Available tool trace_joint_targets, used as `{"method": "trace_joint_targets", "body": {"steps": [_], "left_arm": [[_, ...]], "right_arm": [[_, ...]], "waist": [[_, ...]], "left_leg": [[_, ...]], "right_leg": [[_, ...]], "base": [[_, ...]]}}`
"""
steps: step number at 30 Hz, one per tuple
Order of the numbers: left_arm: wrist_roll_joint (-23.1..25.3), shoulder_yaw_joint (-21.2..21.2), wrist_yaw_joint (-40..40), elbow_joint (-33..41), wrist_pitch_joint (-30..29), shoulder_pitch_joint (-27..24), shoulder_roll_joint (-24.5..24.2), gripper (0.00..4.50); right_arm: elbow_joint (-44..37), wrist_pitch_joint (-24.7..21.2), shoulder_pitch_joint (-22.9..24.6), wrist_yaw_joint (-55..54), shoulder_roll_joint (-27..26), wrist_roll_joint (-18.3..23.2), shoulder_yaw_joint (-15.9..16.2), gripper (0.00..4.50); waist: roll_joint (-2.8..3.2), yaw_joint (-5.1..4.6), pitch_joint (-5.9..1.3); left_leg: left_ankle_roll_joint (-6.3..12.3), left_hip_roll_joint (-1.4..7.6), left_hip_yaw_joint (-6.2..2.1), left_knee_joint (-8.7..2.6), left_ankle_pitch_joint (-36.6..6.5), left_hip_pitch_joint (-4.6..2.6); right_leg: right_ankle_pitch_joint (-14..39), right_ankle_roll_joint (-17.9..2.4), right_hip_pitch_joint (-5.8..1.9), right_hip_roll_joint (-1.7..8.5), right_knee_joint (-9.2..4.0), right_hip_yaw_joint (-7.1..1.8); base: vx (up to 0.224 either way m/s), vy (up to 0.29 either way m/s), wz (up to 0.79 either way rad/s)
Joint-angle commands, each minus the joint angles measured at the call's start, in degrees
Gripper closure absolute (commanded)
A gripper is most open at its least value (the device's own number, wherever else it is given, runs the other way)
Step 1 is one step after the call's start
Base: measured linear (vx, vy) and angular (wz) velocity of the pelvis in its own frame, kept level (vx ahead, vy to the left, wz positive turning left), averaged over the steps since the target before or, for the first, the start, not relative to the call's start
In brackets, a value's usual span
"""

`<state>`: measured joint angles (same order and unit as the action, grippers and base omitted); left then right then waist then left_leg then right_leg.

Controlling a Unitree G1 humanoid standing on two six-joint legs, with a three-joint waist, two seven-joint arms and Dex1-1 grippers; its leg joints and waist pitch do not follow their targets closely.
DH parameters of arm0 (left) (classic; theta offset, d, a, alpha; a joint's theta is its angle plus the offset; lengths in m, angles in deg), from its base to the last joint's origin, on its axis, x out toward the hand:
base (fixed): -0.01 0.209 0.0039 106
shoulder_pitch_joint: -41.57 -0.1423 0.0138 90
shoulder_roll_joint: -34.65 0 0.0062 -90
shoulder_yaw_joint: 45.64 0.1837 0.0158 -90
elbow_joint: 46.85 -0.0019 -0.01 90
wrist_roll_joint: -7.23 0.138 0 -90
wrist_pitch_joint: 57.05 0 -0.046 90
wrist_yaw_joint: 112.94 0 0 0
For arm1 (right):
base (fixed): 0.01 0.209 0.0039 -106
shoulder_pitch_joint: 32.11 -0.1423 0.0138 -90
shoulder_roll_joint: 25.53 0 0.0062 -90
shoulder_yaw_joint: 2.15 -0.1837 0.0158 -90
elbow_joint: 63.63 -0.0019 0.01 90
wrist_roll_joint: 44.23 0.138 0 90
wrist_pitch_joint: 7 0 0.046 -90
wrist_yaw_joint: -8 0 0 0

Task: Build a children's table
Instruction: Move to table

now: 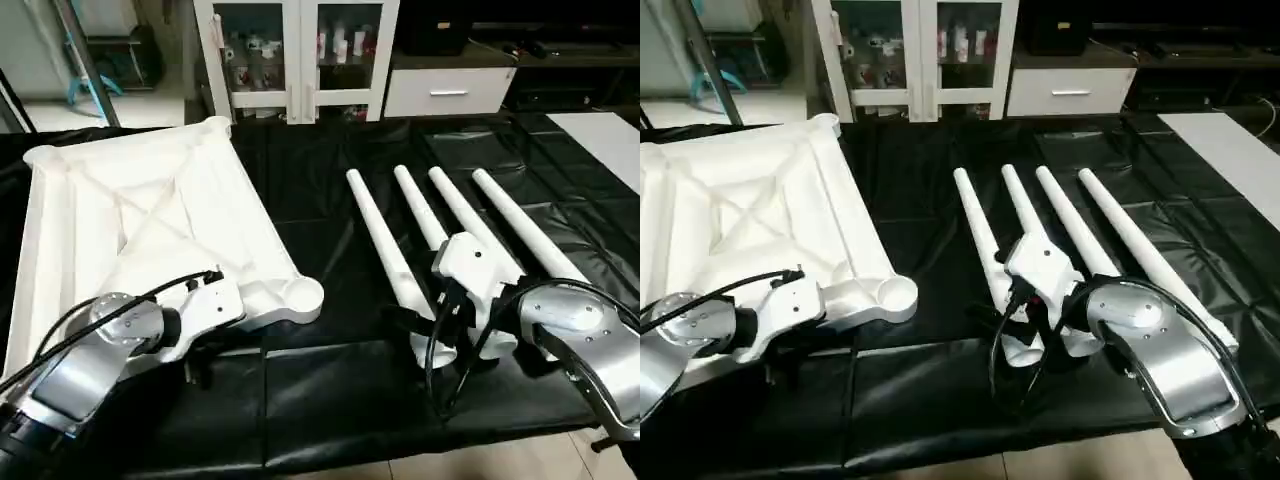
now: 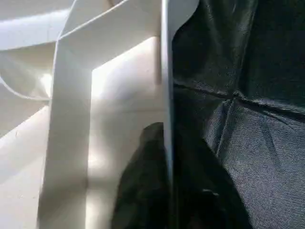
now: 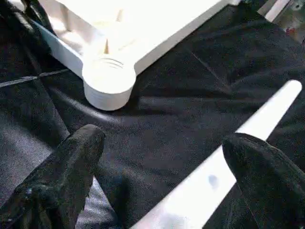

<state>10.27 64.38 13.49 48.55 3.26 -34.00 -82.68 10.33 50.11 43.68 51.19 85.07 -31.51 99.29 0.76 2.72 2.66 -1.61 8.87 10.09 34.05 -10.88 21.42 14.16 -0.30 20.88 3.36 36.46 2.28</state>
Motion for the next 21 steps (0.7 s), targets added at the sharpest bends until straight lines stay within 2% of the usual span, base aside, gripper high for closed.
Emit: {"method": "trace_joint_targets", "body": {"steps": [1, 2, 6, 7, 8, 9, 10, 12, 13, 14, 15, 16, 18, 20, 21], "left_arm": [[-0.9, -0.2, -1.2, 1.8, -2.1, -0.3, -1.2, 3.79], [-1.4, -0.5, -1.5, 2.5, -2.6, -0.3, -1.4, 3.48], [-4.4, -4.7, -2.6, 7.7, -5.5, -0.3, -2.5, 3.17], [-4.4, -4.7, -2.6, 7.7, -5.5, -0.3, -2.5, 3.17], [-5.4, -5.8, -2.9, 8.6, -6.2, -0.3, -2.6, 2.97], [-6.6, -7.3, -3.1, 9.6, -6.3, -0.3, -2.8, 2.93], [-7.3, -8.1, -3.1, 10.2, -6.4, -0.1, -2.7, 2.85], [-8.8, -9.6, -3.3, 11.3, -6.2, 0.2, -2.5, 2.85], [-10.1, -10.5, -3.2, 11.8, -6.0, 0.6, -1.9, 2.85], [-11.3, -11.3, -3.2, 12.3, -6.0, 1.1, -1.1, 2.85], [-12.0, -11.8, -3.2, 12.7, -6.1, 1.4, -0.6, 2.85], [-13.1, -12.4, -3.1, 13.3, -5.6, 1.9, 0.8, 2.85], [-15.0, -12.5, -2.3, 13.9, -5.2, 2.8, 3.9, 2.85], [-16.9, -12.1, -1.8, 14.9, -6.1, 3.0, 6.6, 2.85], [-18.2, -11.1, -1.8, 16.2, -6.9, 2.9, 8.1, 2.85]], "right_arm": [[0.4, -2.5, -1.4, -1.2, -0.4, 0.0, -2.1, 0.0], [0.5, -3.1, -1.7, -1.5, -0.5, 0.1, -2.3, 0.0], [1.9, -8.5, -4.1, -4.3, -2.0, 0.8, -4.1, 0.0], [1.9, -8.5, -4.1, -4.3, -2.0, 0.8, -4.1, 0.0], [2.2, -9.5, -4.7, -5.0, -2.2, 0.7, -4.2, 0.0], [2.5, -11.1, -5.5, -6.1, -2.7, 0.6, -4.4, 0.0], [2.7, -12.3, -6.1, -6.7, -3.0, 0.7, -4.7, 0.0], [3.0, -14.8, -7.1, -7.7, -3.6, 1.0, -5.2, 0.0], [3.4, -16.5, -7.8, -8.5, -4.2, 1.3, -5.6, 0.0], [3.9, -18.3, -8.5, -9.1, -4.9, 1.5, -6.0, 0.0], [4.2, -19.4, -8.9, -9.5, -5.3, 1.6, -6.2, 0.0], [5.6, -21.3, -9.7, -10.6, -6.1, 1.2, -6.2, 0.0], [9.6, -24.0, -11.4, -13.7, -7.9, -0.8, -5.5, 0.0], [13.5, -27.9, -13.3, -16.9, -9.9, -2.5, -5.1, 0.0], [15.2, -29.9, -14.3, -17.4, -11.5, -1.3, -5.8, 0.0]], "waist": [[0.39, 0.45, -2.6], [0.39, 0.47, -2.61], [0.47, 0.78, -2.65], [0.5, 0.81, -2.65], [0.44, 0.82, -2.64], [0.66, 0.93, -2.69], [0.42, 0.88, -2.65], [0.55, 1.02, -2.69], [0.54, 1.02, -2.69], [-0.35, 0.92, -2.66], [0.15, 1.11, -2.82], [-0.21, 1.03, -2.79], [0.35, 0.88, -2.75], [0.22, 0.8, -2.87], [-0.36, 0.64, -2.92]], "left_leg": [[-0.02, 4.43, -2.06, -4.42, -11.8, -1.25], [0.01, 4.39, -2.07, -4.39, -11.8, -1.25], [-0.44, 4.35, -1.96, -4.29, -10.9, -1.38], [-0.57, 4.33, -1.96, -4.28, -10.8, -1.42], [-0.64, 4.34, -1.94, -4.29, -10.8, -1.38], [-1.19, 4.24, -1.9, -4.25, -10.8, -1.45], [-1.34, 4.21, -1.86, -4.31, -11.0, -1.44], [-1.48, 4.17, -1.85, -4.21, -10.7, -1.44], [-1.56, 4.15, -1.83, -4.18, -10.5, -1.39], [-1.37, 4.12, -1.71, -4.25, -9.7, -1.31], [-1.47, 4.07, -1.76, -4.09, -8.9, -1.37], [-1.43, 4.15, -1.68, -4.11, -8.6, -1.33], [-2.44, 4.0, -1.6, -4.04, -8.6, -1.37], [-3.06, 3.94, -1.58, -3.99, -8.1, -1.26], [-2.97, 3.82, -1.45, -3.9, -7.6, -1.22]], "right_leg": [[1.8, -13.7, -1.45, 5.16, -4.53, -3.08], [1.9, -13.8, -1.41, 5.14, -4.48, -3.03], [2.3, -14.1, -1.33, 5.11, -4.43, -2.99], [2.1, -14.2, -1.29, 5.04, -4.37, -2.93], [2.0, -14.1, -1.31, 5.01, -4.4, -2.93], [1.4, -13.9, -1.27, 4.87, -4.29, -2.9], [1.4, -13.8, -1.27, 4.78, -4.28, -2.89], [1.6, -13.8, -1.33, 4.95, -4.27, -2.94], [1.5, -13.7, -1.34, 4.91, -4.24, -2.96], [1.5, -13.7, -1.44, 4.85, -4.22, -2.93], [1.3, -13.9, -1.43, 4.98, -4.05, -2.89], [1.0, -13.8, -1.42, 4.96, -4.09, -2.89], [1.0, -14.3, -1.25, 4.85, -4.08, -2.9], [-0.2, -14.3, -1.45, 4.8, -3.91, -2.95], [-0.8, -14.4, -1.57, 4.68, -3.97, -2.95]], "base": [[0.0, 0.0, 0.0], [0.0, 0.0, 0.0], [0.0, 0.0, 0.0], [0.0, 0.0, 0.0], [0.0, 0.0, 0.0], [0.0, 0.0, 0.0], [0.0, 0.0, 0.0], [0.0, 0.0, 0.0], [0.0, 0.0, 0.0], [0.0, 0.0, 0.0], [0.0, 0.0, 0.0], [0.0, 0.0, 0.0], [0.0, 0.0, 0.0], [0.0, 0.0, 0.0], [0.0, 0.0, 0.0]]}}
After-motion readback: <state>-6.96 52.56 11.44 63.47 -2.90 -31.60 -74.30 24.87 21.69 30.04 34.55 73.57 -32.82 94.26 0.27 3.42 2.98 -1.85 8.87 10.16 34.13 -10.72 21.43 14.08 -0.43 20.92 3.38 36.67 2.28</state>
